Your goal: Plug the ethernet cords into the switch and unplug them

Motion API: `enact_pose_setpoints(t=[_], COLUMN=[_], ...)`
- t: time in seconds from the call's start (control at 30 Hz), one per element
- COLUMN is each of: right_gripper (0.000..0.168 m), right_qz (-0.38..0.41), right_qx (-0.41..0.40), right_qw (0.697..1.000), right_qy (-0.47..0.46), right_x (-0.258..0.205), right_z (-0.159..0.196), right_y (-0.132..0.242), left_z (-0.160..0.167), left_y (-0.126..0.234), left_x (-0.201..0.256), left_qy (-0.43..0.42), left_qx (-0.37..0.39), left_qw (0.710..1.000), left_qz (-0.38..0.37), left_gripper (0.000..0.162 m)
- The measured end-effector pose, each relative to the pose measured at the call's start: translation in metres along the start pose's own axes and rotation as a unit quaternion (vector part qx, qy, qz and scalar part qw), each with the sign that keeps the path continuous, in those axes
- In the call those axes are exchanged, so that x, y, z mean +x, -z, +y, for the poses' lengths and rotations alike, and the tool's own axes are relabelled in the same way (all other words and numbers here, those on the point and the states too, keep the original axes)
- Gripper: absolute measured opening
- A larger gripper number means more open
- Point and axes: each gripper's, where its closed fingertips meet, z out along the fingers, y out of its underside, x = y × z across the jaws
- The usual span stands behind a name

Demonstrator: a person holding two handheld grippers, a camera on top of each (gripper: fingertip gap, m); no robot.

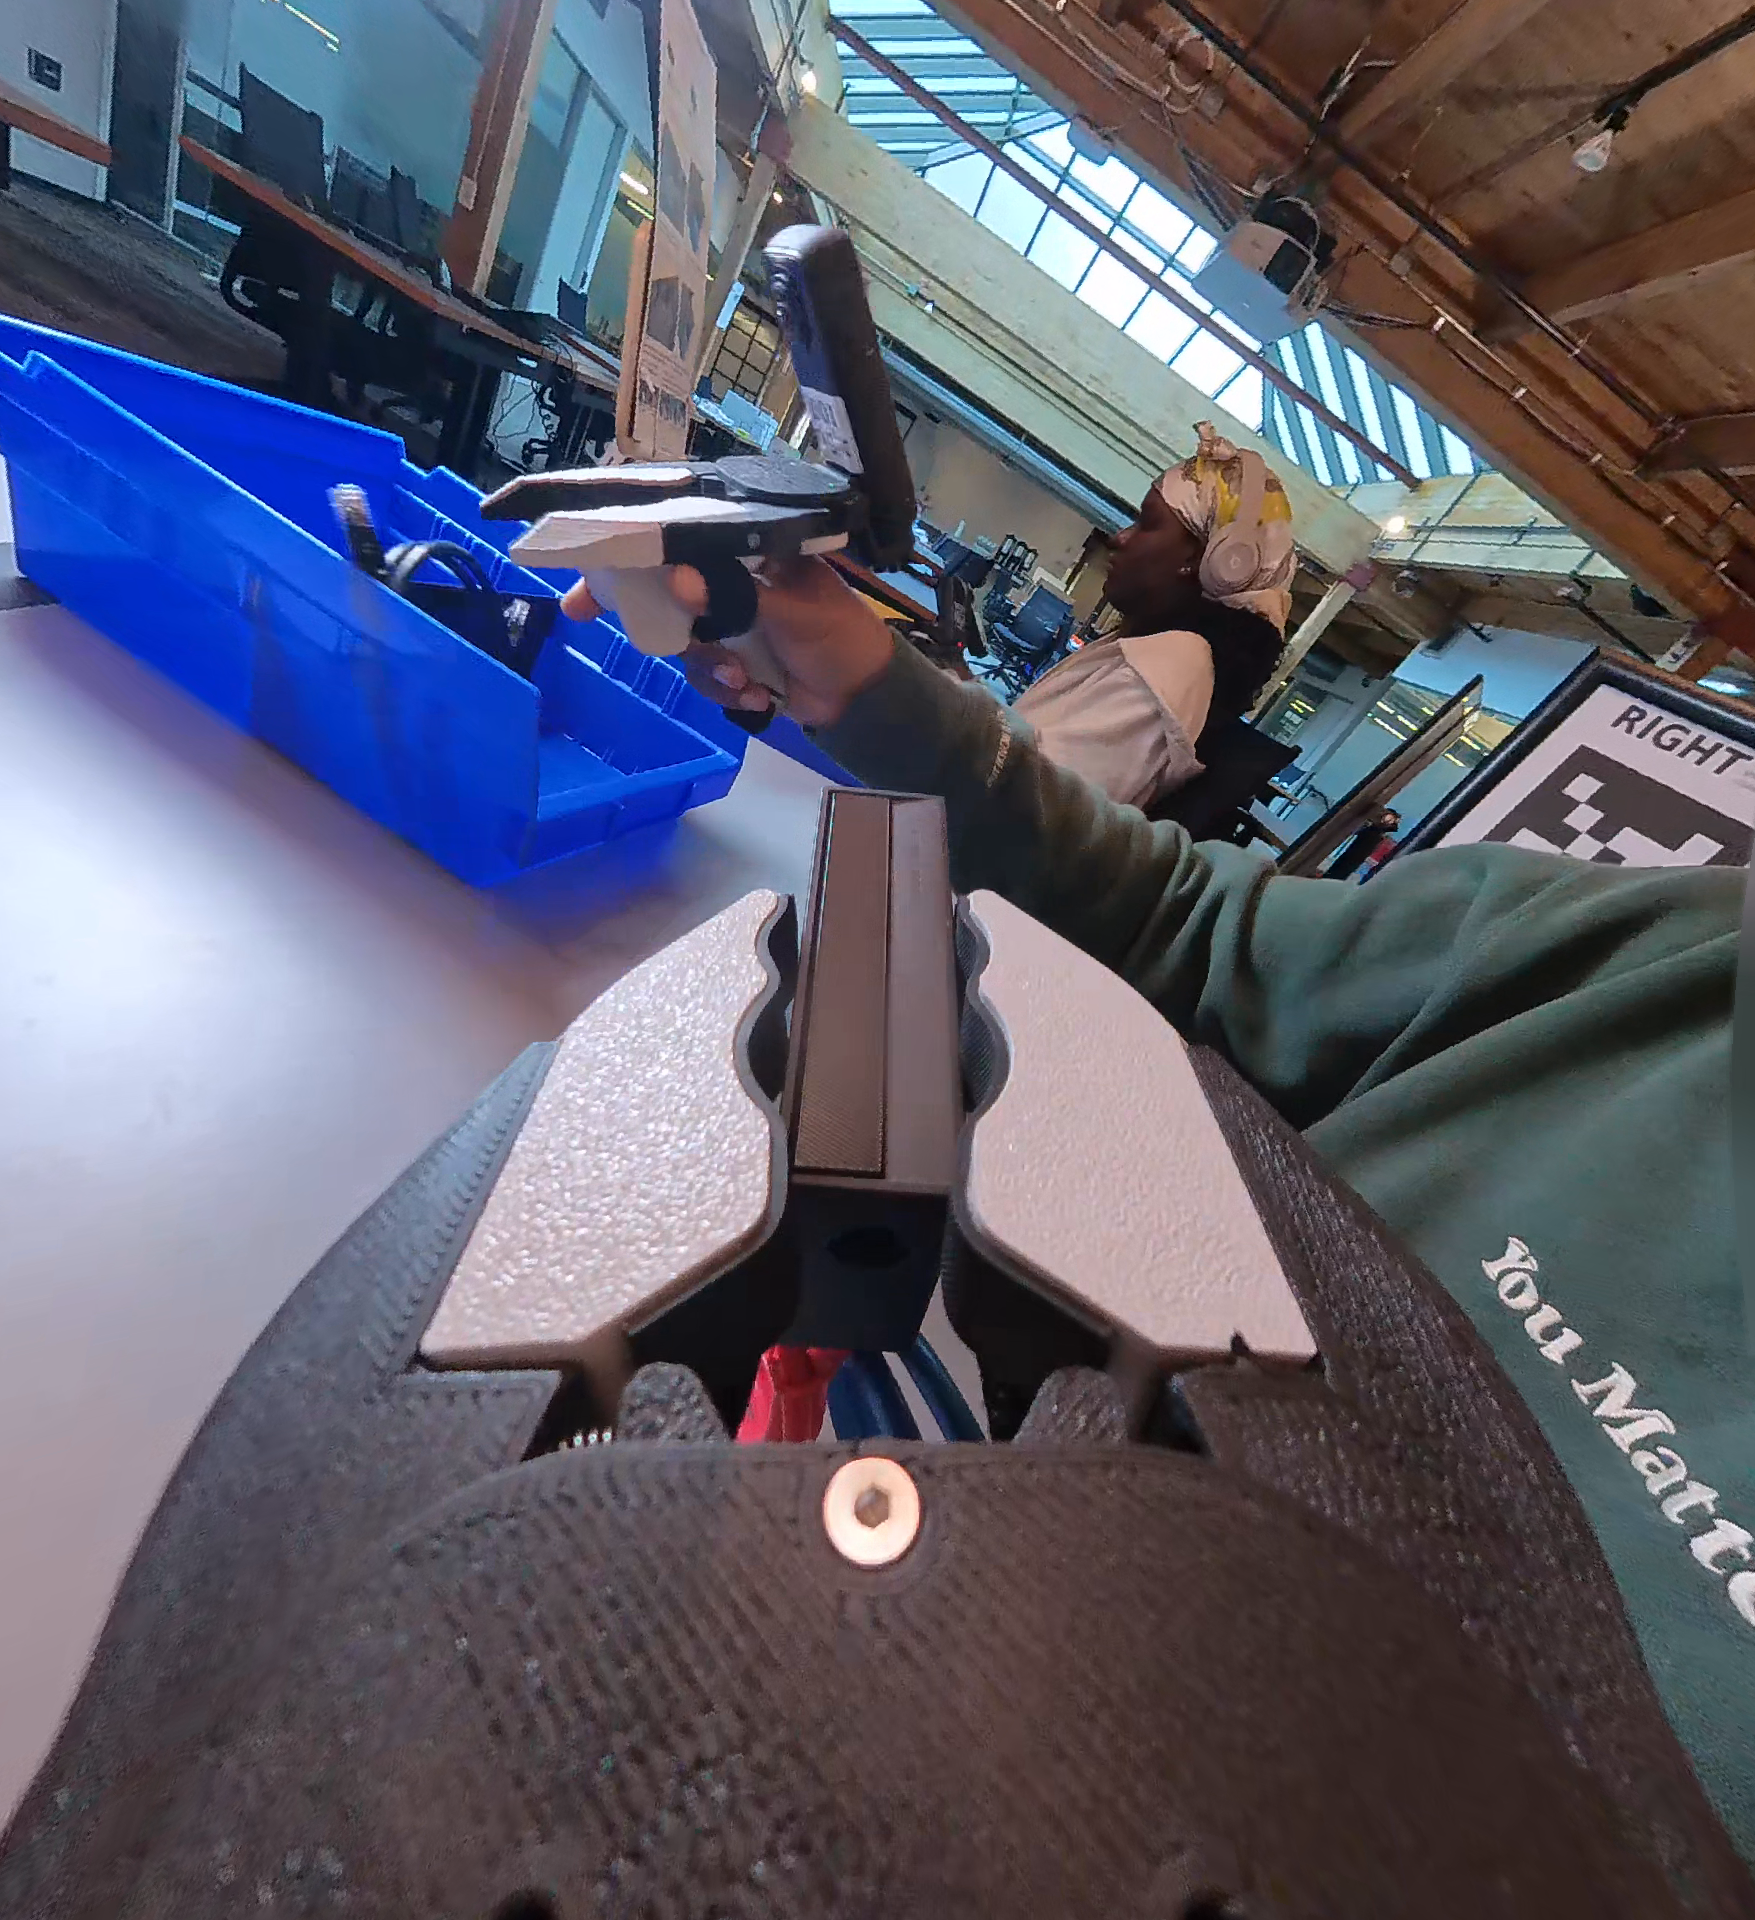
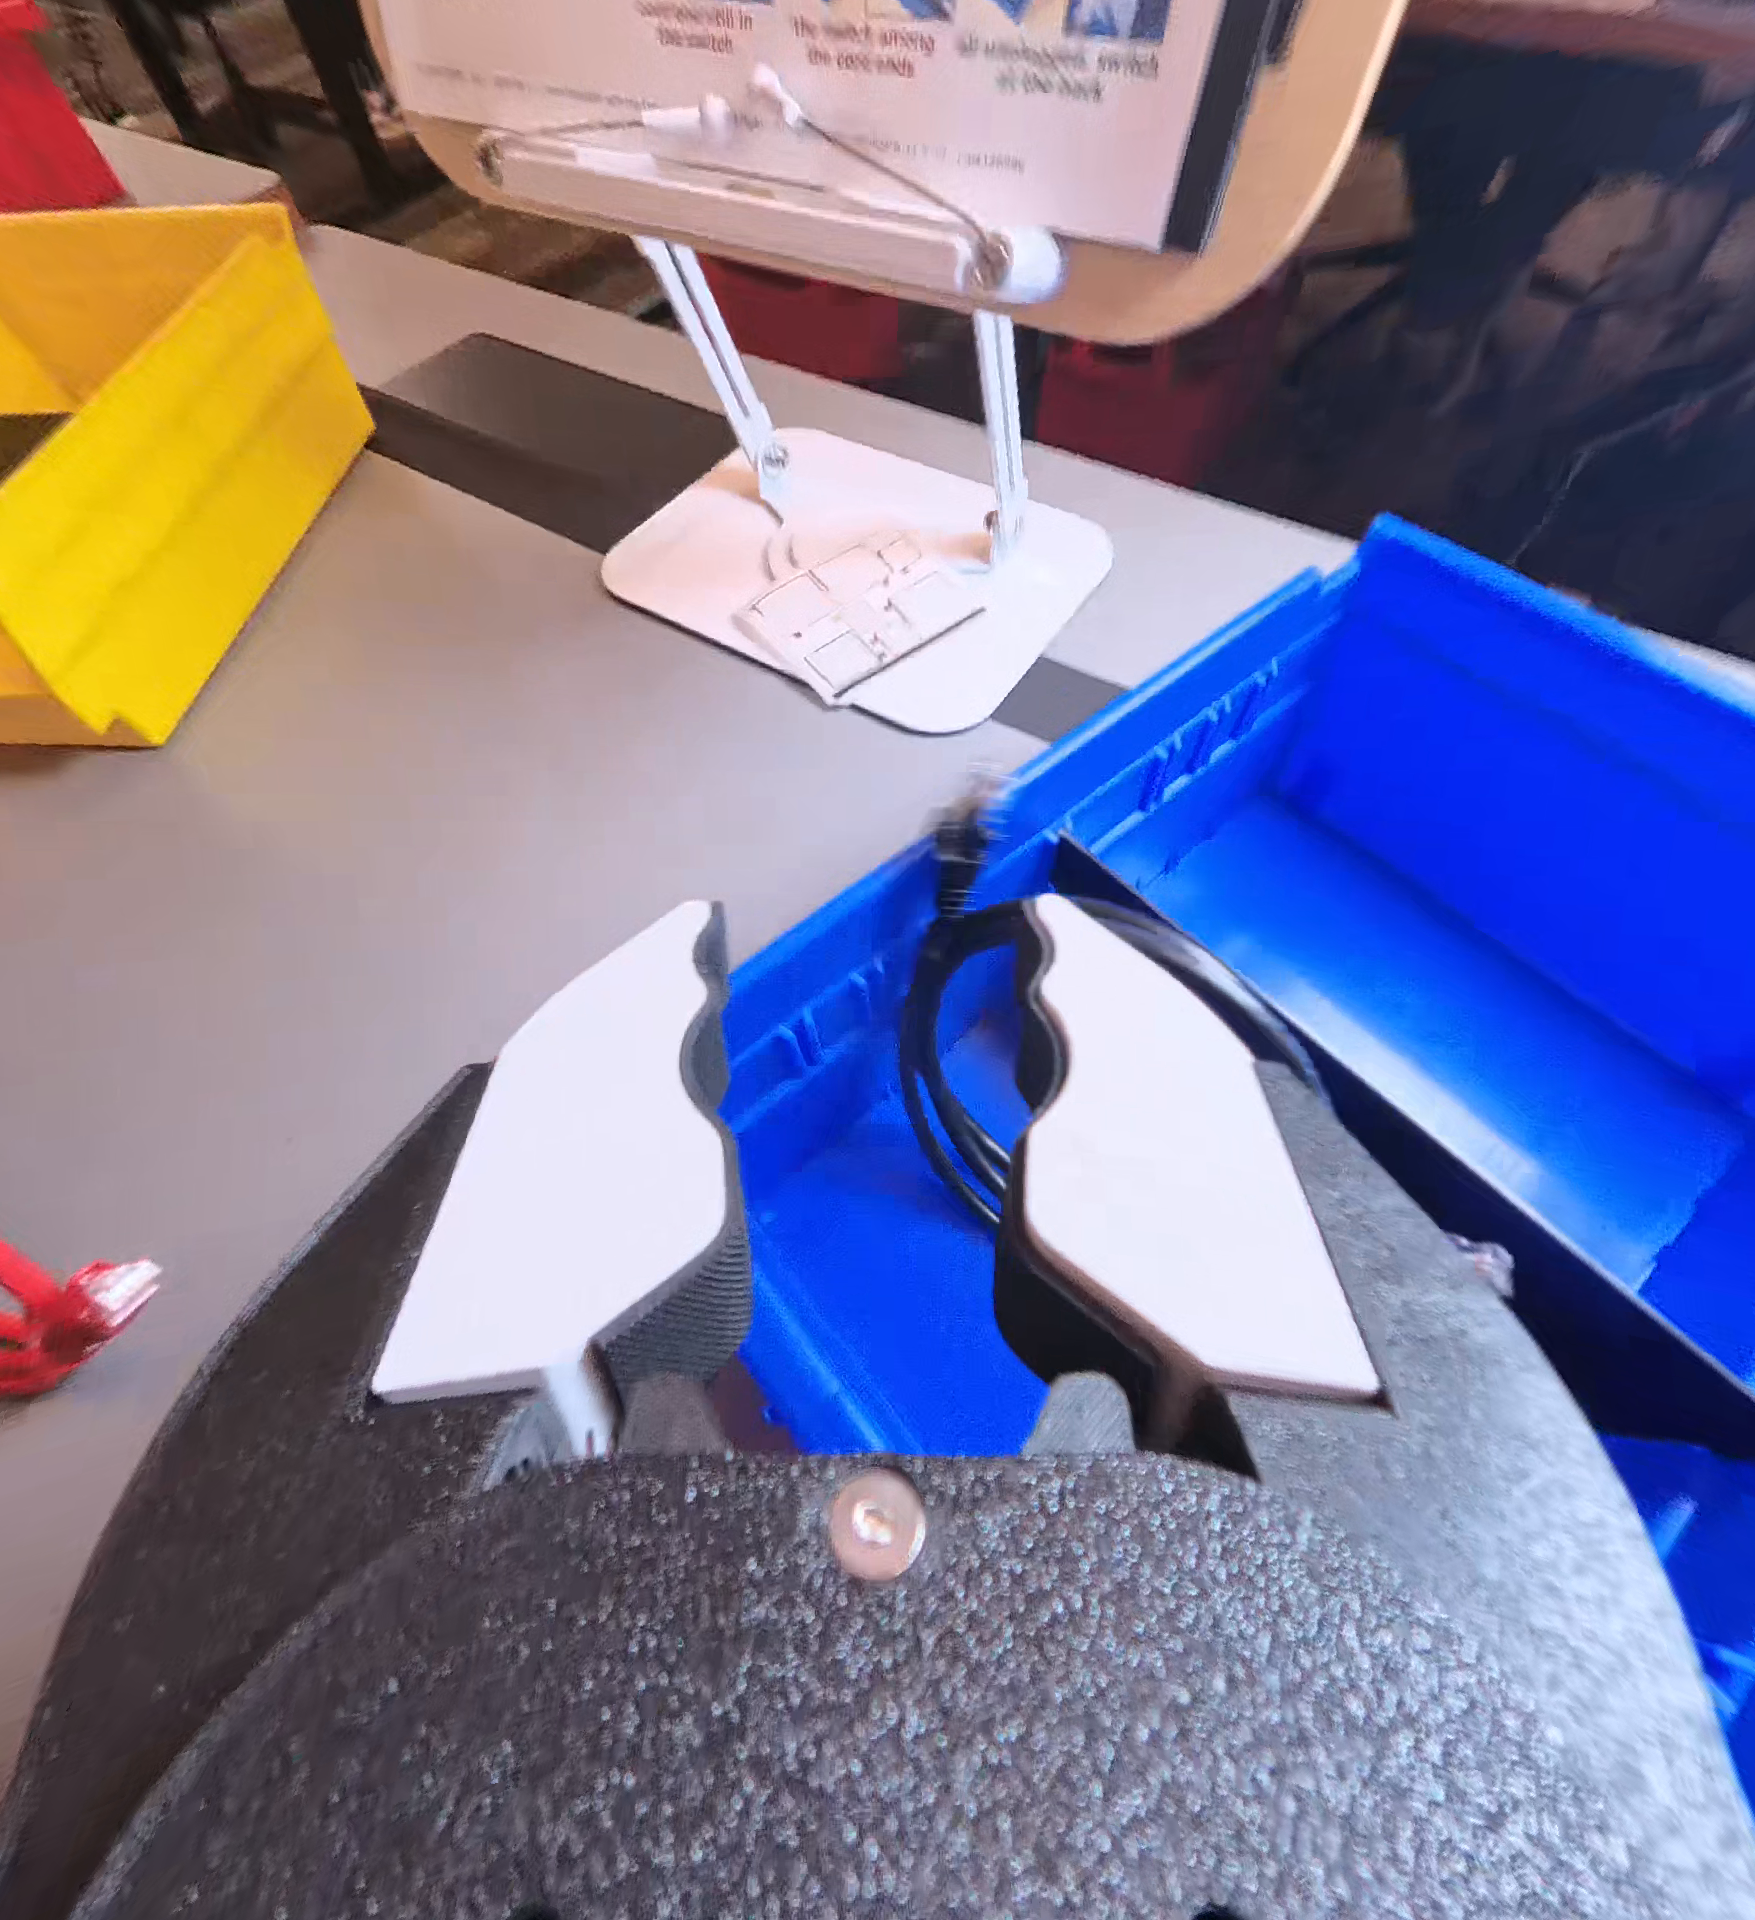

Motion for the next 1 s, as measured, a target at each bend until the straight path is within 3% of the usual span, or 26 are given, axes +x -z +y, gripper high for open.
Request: enact_pose_setpoints(t=[0.1, 0.2, 0.33, 0.43, 0.6, 0.7, 0.8, 1.0], right_gripper=[0.061, 0.062, 0.062, 0.063, 0.064, 0.064, 0.054, 0.047], right_qz=[-0.042, -0.157, -0.319, -0.373, -0.3, -0.299, -0.317, -0.37], right_qx=[0.045, 0.073, 0.036, 0.009, 0.009, 0.027, 0.015, 0.045], right_qw=[0.997, 0.982, 0.945, 0.924, 0.936, 0.94, 0.944, 0.928], right_qy=[0.047, 0.075, 0.071, 0.083, 0.186, 0.165, 0.088, -0.002], right_x=[-0.04, -0.107, -0.206, -0.26, -0.274, -0.282, -0.285, -0.295], right_z=[-0.01, -0.01, 0.021, 0.048, 0.06, 0.048, 0.047, 0.04], right_y=[0.004, 0.015, 0.026, 0.019, -0.007, -0.002, -0.001, 0.004], left_z=[0.0, 0.0, -0.001, -0.001, -0.002, -0.006, -0.011, -0.025], left_y=[0.0, 0.001, 0.002, -0.001, -0.004, -0.002, -0.002, 0.002], left_x=[-0.003, -0.006, -0.013, -0.014, -0.011, -0.013, -0.012, -0.004], left_qy=[0.003, 0.009, 0.023, 0.027, 0.045, 0.046, 0.04, 0.033], left_qx=[0.001, 0.005, 0.018, 0.026, 0.05, 0.075, 0.098, 0.165], left_qw=[1.0, 1.0, 1.0, 0.999, 0.998, 0.996, 0.994, 0.986], left_qz=[0.0, -0.002, -0.008, -0.01, 0.004, 0.0, -0.005, 0.002], left_gripper=[0.029, 0.029, 0.029, 0.029, 0.029, 0.029, 0.029, 0.029])
